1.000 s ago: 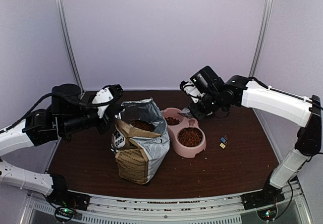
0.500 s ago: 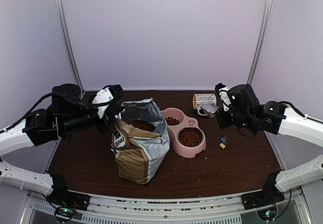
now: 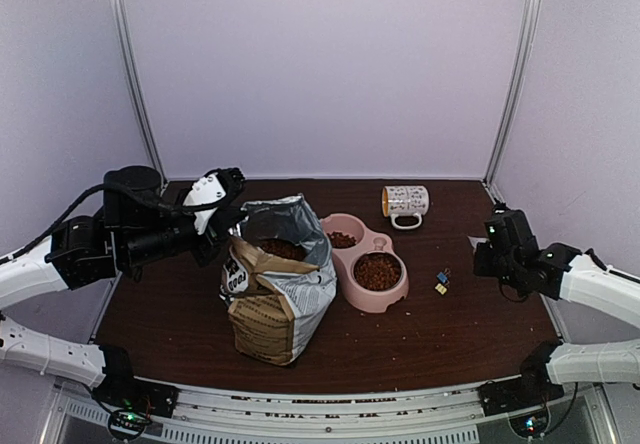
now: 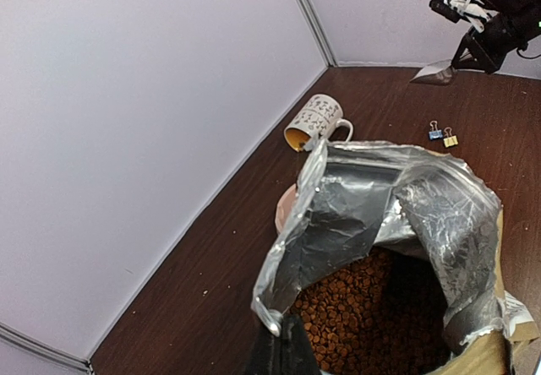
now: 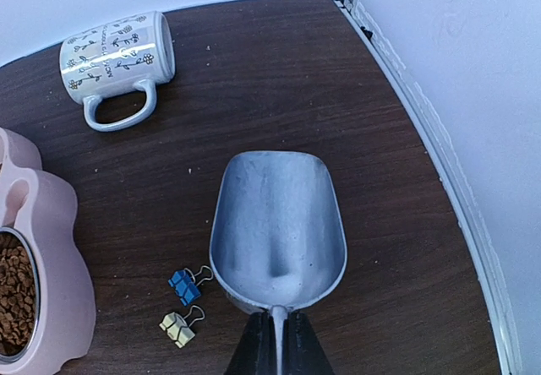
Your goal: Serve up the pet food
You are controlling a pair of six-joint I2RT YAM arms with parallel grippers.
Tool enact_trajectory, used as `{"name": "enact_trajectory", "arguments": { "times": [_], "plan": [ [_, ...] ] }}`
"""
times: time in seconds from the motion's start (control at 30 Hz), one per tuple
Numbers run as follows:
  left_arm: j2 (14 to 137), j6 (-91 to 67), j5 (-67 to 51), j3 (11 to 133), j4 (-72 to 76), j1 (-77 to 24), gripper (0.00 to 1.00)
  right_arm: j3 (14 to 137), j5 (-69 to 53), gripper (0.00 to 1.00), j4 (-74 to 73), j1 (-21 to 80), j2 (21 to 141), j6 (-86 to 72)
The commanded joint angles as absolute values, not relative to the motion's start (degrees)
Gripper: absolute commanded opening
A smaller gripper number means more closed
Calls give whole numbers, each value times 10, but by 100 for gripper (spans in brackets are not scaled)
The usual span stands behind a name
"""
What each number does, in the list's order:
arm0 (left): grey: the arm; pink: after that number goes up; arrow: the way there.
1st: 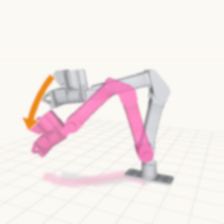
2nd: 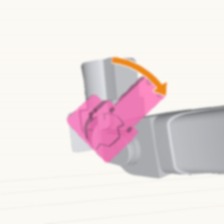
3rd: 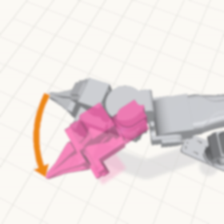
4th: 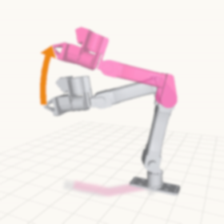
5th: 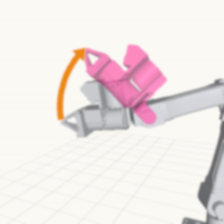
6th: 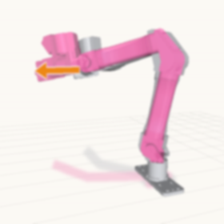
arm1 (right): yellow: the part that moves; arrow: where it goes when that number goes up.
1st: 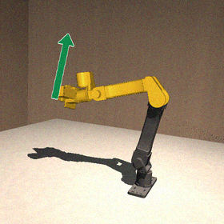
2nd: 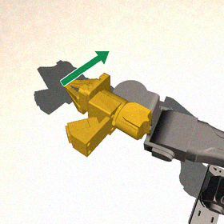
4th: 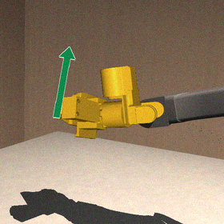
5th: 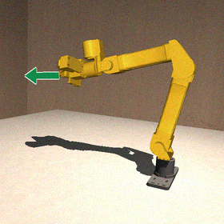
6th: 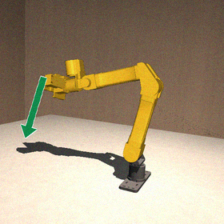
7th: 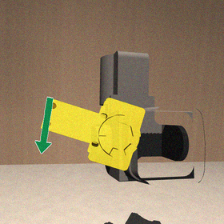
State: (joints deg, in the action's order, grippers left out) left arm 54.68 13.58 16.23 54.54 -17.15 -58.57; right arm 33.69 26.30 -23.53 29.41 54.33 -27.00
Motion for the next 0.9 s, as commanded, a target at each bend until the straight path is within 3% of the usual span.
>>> {"name": "enact_trajectory", "arguments": {
  "times": [0.0,0.6,0.8,0.87],
  "plan": [
    [543,143,154,570,-107,-584,0,330,244,0,-197,290,562,-319],
    [541,142,150,572,-110,-584,0,293,220,0,-131,290,665,-360],
    [536,143,148,571,-110,-584,0,302,213,4,-137,290,687,-372],
    [534,143,147,570,-109,-584,0,303,213,10,-137,290,692,-377]
  ]
}}
